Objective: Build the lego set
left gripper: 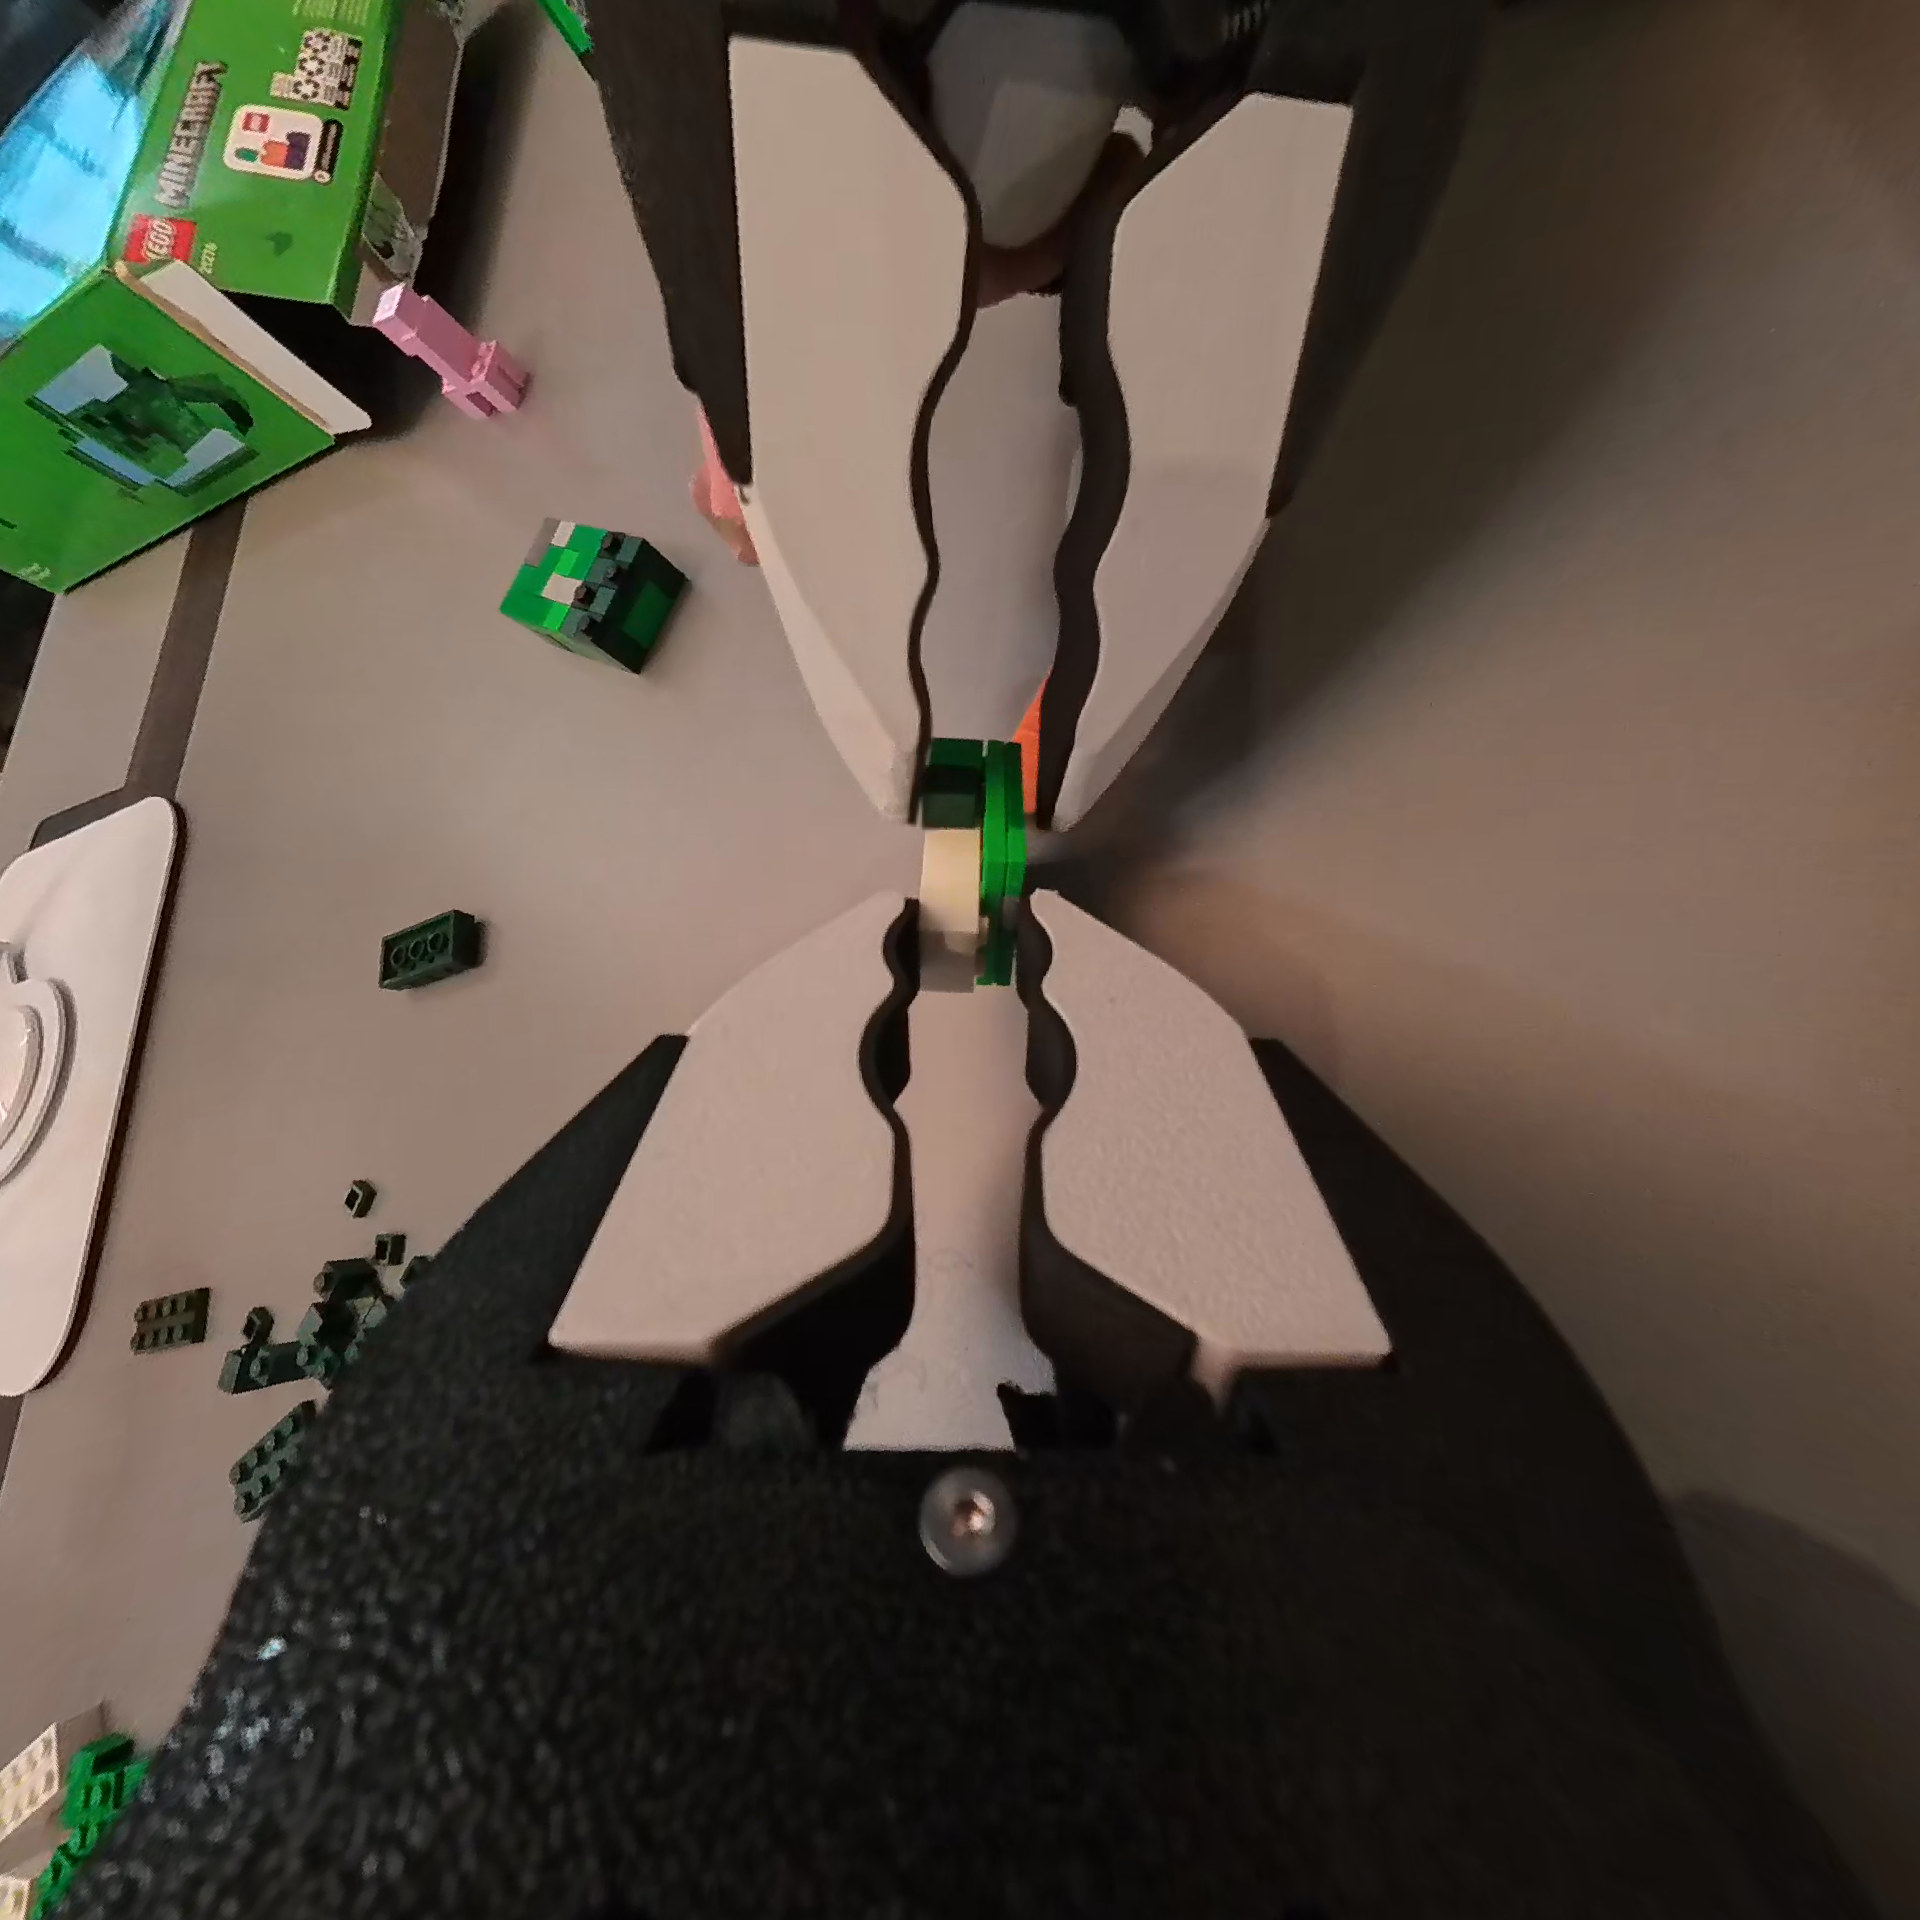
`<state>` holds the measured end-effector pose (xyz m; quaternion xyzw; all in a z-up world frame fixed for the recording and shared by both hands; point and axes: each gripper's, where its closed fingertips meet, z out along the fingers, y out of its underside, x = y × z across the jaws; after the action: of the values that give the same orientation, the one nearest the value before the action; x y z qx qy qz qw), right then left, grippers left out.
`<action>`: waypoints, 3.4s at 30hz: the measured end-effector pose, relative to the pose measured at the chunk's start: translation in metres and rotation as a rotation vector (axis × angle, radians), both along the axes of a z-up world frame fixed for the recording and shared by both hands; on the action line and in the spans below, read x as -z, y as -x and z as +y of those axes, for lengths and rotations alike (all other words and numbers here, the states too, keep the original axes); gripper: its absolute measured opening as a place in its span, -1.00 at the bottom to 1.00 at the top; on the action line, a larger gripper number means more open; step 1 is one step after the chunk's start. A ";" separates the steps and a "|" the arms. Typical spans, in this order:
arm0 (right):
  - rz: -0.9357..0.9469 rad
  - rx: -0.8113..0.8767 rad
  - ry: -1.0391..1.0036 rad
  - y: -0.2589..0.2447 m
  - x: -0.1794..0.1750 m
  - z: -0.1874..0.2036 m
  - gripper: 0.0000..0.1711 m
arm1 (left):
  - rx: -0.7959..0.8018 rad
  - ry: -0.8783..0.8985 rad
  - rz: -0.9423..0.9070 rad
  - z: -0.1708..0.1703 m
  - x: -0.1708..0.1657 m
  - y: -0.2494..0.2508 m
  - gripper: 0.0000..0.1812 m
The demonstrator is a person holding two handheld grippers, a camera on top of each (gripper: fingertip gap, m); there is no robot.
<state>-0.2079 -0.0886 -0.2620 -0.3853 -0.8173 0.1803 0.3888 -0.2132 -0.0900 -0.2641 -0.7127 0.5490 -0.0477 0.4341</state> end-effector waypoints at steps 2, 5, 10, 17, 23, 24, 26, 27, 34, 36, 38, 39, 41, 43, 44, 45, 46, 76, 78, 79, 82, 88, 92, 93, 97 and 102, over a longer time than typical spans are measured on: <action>0.004 0.014 0.013 0.001 -0.001 0.001 -0.78 | -0.001 0.002 -0.001 0.000 0.000 0.000 -0.80; 0.008 0.023 0.021 0.001 0.000 0.001 -0.78 | -0.004 0.004 -0.004 0.001 0.000 0.001 -0.80; 0.034 0.053 0.026 0.001 -0.001 0.002 -0.79 | -0.011 0.009 -0.007 0.001 0.000 0.002 -0.80; 0.031 0.048 0.043 0.000 -0.001 0.002 -0.79 | -0.008 0.002 -0.006 0.002 0.000 0.001 -0.80; 0.006 0.026 0.080 0.001 0.000 0.001 -0.81 | -0.005 -0.002 0.000 0.002 0.000 0.002 -0.80; 0.008 0.025 0.081 0.001 0.000 0.001 -0.81 | -0.004 -0.003 -0.002 0.002 0.000 0.002 -0.80; 0.013 0.027 0.081 0.001 0.000 0.001 -0.81 | -0.003 -0.004 -0.004 0.002 0.000 0.002 -0.80; 0.018 0.025 0.073 0.001 0.000 0.001 -0.81 | -0.002 -0.006 -0.005 0.002 0.000 0.002 -0.80; 0.020 0.069 0.068 -0.001 0.005 0.008 -0.58 | -0.011 -0.006 -0.004 0.004 0.001 0.004 -0.80; 0.019 0.066 0.065 -0.003 0.005 0.009 -0.66 | -0.011 -0.004 -0.002 0.004 0.001 0.004 -0.80; 0.035 0.059 0.067 -0.003 0.003 0.008 -0.78 | -0.011 -0.003 0.000 0.004 0.002 0.004 -0.80; 0.034 0.054 0.059 -0.003 0.002 0.008 -0.80 | -0.012 -0.002 0.001 0.004 0.002 0.004 -0.81; 0.035 0.053 0.044 -0.002 0.002 0.008 -0.80 | -0.012 -0.001 0.001 0.004 0.002 0.005 -0.81; 0.030 0.050 0.031 -0.003 0.003 0.008 -0.80 | -0.012 -0.003 0.003 0.004 0.002 0.005 -0.81; 0.027 0.049 0.025 -0.003 0.002 0.009 -0.80 | -0.012 -0.003 0.004 0.004 0.002 0.005 -0.81; 0.025 0.047 0.019 -0.003 0.003 0.009 -0.80 | -0.012 -0.003 0.003 0.004 0.002 0.005 -0.81; 0.021 0.046 0.017 -0.003 0.003 0.009 -0.80 | -0.012 -0.003 0.004 0.004 0.002 0.005 -0.81; 0.322 0.050 -0.208 0.011 -0.040 0.028 -0.81 | -0.199 -0.069 -0.124 0.028 -0.016 0.016 -0.52; 0.432 0.046 -0.348 0.010 -0.057 0.032 -0.81 | -0.206 -0.017 -0.255 0.028 -0.024 0.012 -0.40; 0.466 0.046 -0.417 0.009 -0.062 0.033 -0.81 | -0.202 0.004 -0.334 0.028 -0.031 0.009 -0.37; 0.535 0.022 -0.612 0.007 -0.072 0.031 -0.81 | -0.186 0.019 -0.526 0.028 -0.053 0.004 -0.29; 0.557 0.047 -0.786 0.006 -0.079 0.034 -0.81 | -0.209 -0.133 -0.539 0.032 -0.071 0.004 -0.45; 0.556 0.038 -0.834 0.008 -0.080 0.032 -0.81 | -0.210 -0.143 -0.520 0.031 -0.070 -0.001 -0.55; 0.557 0.031 -0.845 0.008 -0.080 0.030 -0.81 | -0.215 -0.128 -0.527 0.031 -0.070 0.000 -0.57; 0.562 0.025 -0.862 0.009 -0.081 0.028 -0.81 | -0.207 -0.109 -0.533 0.030 -0.069 0.000 -0.61; 0.569 0.023 -0.881 0.008 -0.082 0.027 -0.81 | -0.205 -0.131 -0.535 0.030 -0.071 0.000 -0.60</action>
<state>-0.2161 -0.0615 -0.1803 -0.1301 -0.6735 -0.0872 0.7224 -0.2135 -0.0600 -0.1933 -0.6971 0.3421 -0.1543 0.6109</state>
